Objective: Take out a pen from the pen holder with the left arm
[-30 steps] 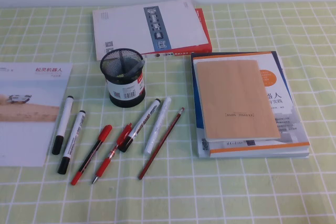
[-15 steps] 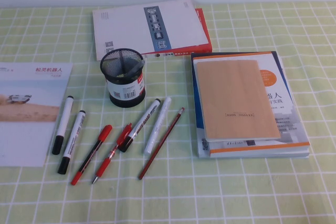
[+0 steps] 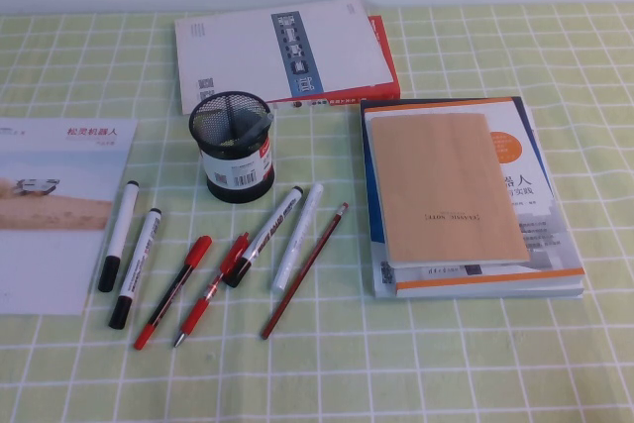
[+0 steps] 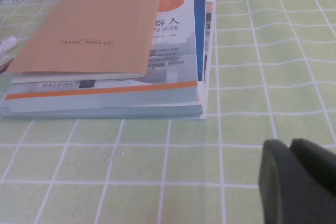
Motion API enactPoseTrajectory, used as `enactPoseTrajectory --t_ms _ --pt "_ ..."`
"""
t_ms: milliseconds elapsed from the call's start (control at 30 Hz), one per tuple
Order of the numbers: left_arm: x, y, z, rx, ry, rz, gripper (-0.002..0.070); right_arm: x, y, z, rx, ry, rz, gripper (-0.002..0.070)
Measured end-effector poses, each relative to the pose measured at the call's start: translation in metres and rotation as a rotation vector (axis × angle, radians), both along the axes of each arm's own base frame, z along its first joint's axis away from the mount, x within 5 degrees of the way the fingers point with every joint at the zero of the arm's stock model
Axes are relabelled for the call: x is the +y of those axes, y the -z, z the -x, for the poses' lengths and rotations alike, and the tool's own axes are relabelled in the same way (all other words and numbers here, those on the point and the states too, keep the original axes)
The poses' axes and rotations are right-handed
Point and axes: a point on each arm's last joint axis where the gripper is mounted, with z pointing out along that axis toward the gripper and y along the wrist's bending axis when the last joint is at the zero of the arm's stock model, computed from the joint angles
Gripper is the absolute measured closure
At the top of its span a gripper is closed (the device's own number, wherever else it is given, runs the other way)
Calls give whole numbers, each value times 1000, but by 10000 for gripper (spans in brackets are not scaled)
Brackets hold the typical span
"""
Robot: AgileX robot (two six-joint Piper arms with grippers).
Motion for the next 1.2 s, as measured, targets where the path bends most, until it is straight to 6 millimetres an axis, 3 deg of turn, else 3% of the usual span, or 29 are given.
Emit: enactPoseTrajectory --t_ms 533,667,867,1067,1200 --pt "0 -1 0 -16 -1 16 678 0 0 0 0 0 0 691" --pt "-4 -7 -2 -83 -11 177 678 0 0 0 0 0 0 691" --pt "-7 -23 -5 -253 -47 618 678 0 0 0 0 0 0 691" --pt "-4 -32 -5 -348 -61 690 678 0 0 0 0 0 0 691" --pt "-6 -34 -4 -310 -54 709 678 0 0 0 0 0 0 691"
